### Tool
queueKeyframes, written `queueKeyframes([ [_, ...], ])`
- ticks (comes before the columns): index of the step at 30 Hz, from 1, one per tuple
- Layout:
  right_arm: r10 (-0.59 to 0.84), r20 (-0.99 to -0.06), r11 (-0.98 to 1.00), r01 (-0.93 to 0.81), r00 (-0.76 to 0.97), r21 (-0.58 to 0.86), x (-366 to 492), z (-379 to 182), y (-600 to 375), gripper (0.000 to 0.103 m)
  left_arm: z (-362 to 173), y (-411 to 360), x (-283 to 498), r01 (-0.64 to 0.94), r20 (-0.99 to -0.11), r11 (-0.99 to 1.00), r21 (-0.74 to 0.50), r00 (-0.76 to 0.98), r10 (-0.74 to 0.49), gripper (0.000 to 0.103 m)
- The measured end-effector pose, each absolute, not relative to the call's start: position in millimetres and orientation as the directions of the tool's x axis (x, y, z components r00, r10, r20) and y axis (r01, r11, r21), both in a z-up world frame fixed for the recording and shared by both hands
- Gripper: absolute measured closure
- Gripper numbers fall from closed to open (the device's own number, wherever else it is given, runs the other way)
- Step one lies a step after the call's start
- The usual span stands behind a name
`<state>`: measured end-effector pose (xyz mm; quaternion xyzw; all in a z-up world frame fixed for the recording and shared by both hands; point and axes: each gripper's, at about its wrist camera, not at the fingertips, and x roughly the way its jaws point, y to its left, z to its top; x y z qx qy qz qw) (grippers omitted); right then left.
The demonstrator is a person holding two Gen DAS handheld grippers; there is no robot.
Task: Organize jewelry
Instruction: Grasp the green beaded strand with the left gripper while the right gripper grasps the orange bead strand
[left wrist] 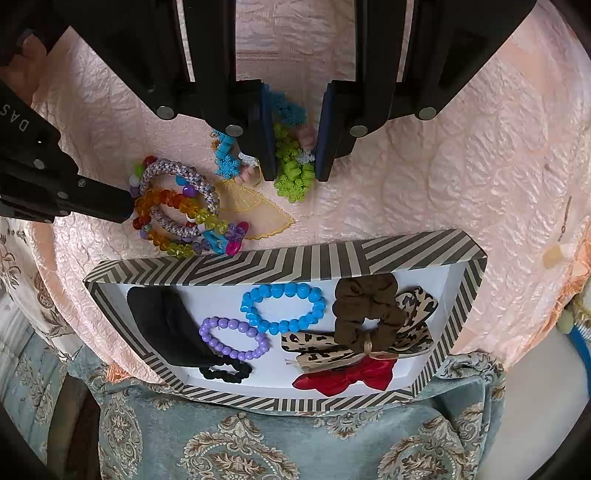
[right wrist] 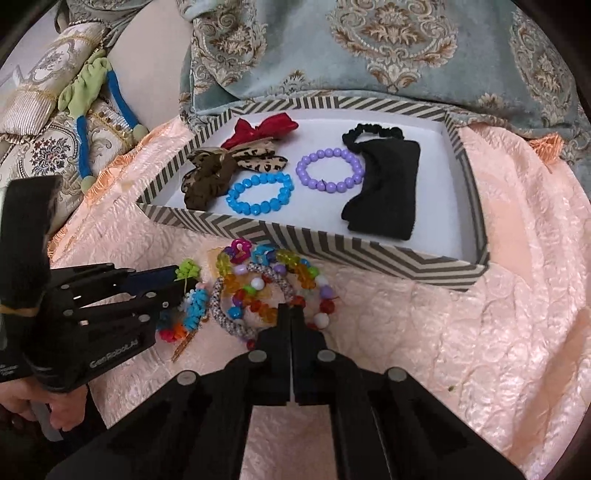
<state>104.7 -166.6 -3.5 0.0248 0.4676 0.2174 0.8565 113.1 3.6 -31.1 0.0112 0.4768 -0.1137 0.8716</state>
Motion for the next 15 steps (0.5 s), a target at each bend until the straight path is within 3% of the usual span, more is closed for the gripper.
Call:
queueKeyframes([
  [8,0.409,-0.768,0.910,-0.282,0.493,0.304,124,-10,-171,0.097,-31,3,113,0.205,-0.835,0.975,-0.091,0.518,-0.187,0.099],
  [15,0.339,-0.799,0.926,-0.325,0.497,0.191,136,-18,-151,0.095,-32,4,114,0.204,-0.835,0.974,-0.101,0.515,-0.194,0.099],
])
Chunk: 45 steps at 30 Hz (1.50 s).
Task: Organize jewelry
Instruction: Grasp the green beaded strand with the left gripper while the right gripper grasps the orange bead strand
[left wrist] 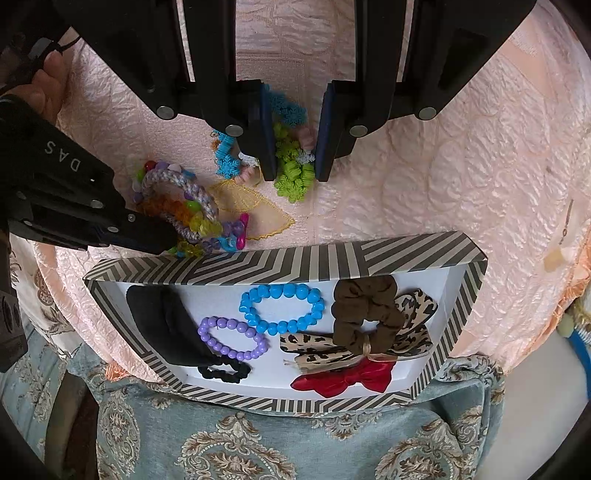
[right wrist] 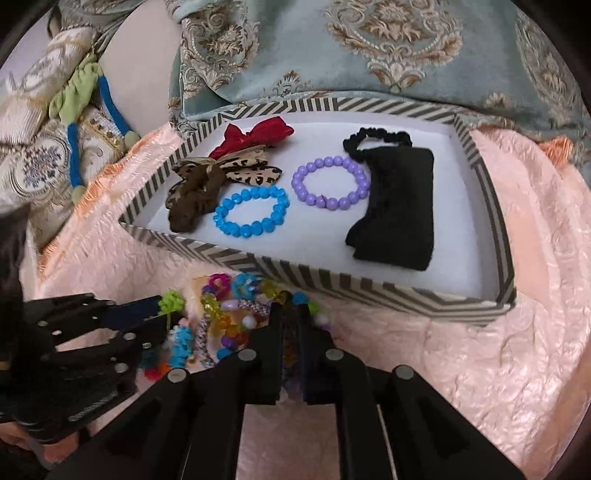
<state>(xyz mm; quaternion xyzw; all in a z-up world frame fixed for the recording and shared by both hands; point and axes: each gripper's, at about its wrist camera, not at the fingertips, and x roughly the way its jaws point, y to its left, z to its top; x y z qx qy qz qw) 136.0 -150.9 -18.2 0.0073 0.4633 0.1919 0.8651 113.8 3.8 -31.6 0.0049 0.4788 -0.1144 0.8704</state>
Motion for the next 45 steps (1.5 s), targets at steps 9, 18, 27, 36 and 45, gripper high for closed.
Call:
queueKeyframes([
  [9,0.360,-0.809,0.910,-0.365,0.465,0.195,145,-27,-146,0.090,-33,4,115,0.205,-0.833,0.973,-0.107,0.516,-0.200,0.099],
  [18,0.387,-0.789,0.898,-0.391,0.477,0.204,125,-6,-149,0.094,-20,15,111,0.196,-0.809,0.970,-0.146,0.541,-0.231,0.103],
  [27,0.473,-0.682,0.870,-0.415,0.558,0.265,87,46,-171,0.094,4,33,108,0.161,-0.773,0.968,-0.194,0.582,-0.252,0.103],
  [36,0.476,-0.674,0.870,-0.417,0.565,0.265,84,54,-172,0.094,12,38,103,0.151,-0.764,0.971,-0.188,0.599,-0.241,0.103],
  [45,0.461,-0.682,0.878,-0.404,0.568,0.257,83,52,-172,0.094,9,37,105,0.149,-0.770,0.973,-0.178,0.594,-0.232,0.103],
])
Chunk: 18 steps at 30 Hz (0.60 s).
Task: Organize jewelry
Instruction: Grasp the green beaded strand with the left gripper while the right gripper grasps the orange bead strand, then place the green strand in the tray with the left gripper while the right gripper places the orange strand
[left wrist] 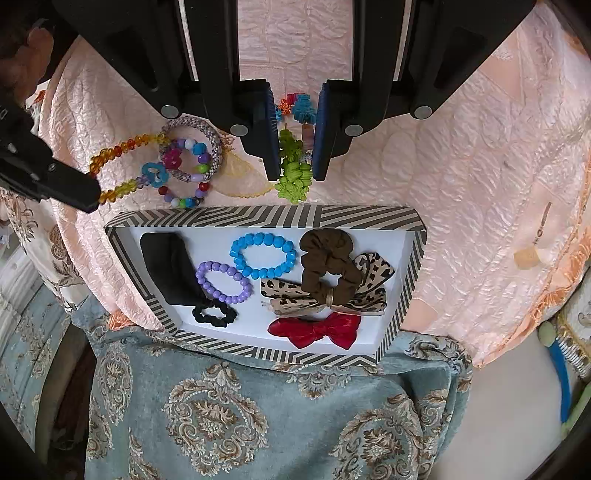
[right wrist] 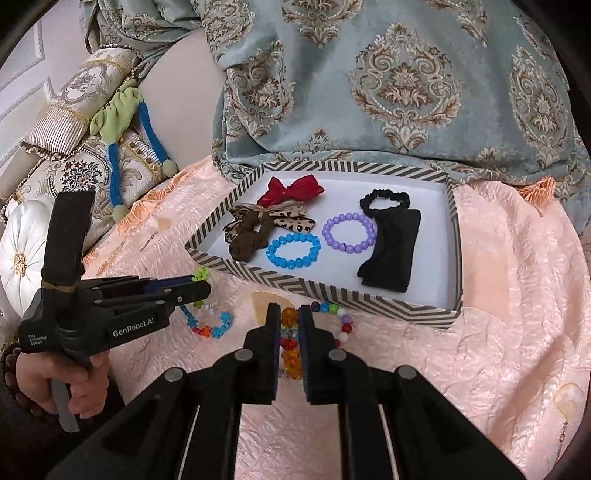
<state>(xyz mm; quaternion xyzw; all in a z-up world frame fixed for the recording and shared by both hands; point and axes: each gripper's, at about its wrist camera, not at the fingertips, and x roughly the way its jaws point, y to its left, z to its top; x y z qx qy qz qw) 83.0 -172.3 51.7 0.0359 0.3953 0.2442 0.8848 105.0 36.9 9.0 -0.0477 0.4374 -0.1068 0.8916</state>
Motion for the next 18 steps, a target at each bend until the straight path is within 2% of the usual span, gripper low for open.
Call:
queueKeyframes([
  [18,0.449,-0.681,0.882,-0.407,0.579,0.236,81.2,54.5,-169.4,0.094,7.1,32.3,105.4,0.151,-0.774,0.979,-0.137,0.600,-0.200,0.103],
])
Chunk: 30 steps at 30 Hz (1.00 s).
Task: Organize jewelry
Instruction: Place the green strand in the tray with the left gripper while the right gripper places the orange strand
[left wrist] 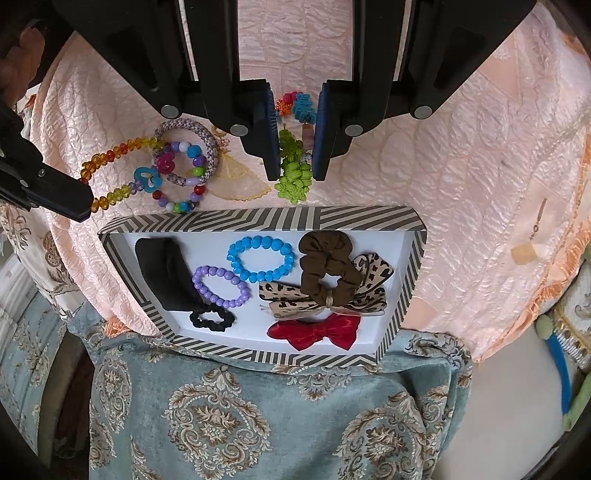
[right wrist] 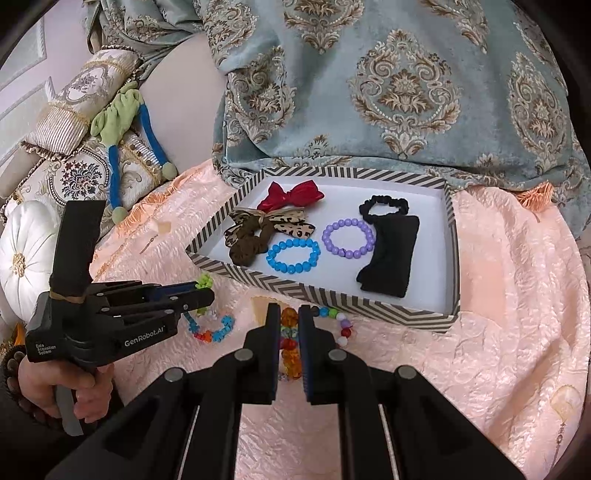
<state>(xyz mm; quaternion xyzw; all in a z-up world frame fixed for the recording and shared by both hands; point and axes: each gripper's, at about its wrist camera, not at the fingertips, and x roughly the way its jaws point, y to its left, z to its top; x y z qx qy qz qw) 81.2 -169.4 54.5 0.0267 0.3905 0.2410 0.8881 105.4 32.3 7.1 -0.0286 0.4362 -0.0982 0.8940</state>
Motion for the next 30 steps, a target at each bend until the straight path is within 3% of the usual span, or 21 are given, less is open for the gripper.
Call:
queueKeyframes([
  [25,0.412,-0.710,0.895,-0.401,0.572,0.196,82,51,-165,0.094,1,36,100,0.142,-0.785,0.981,-0.135,0.589,-0.193,0.103],
  [30,0.426,-0.702,0.890,-0.405,0.570,0.211,84,54,-164,0.094,30,39,90,0.134,-0.760,0.984,-0.118,0.625,-0.176,0.103],
])
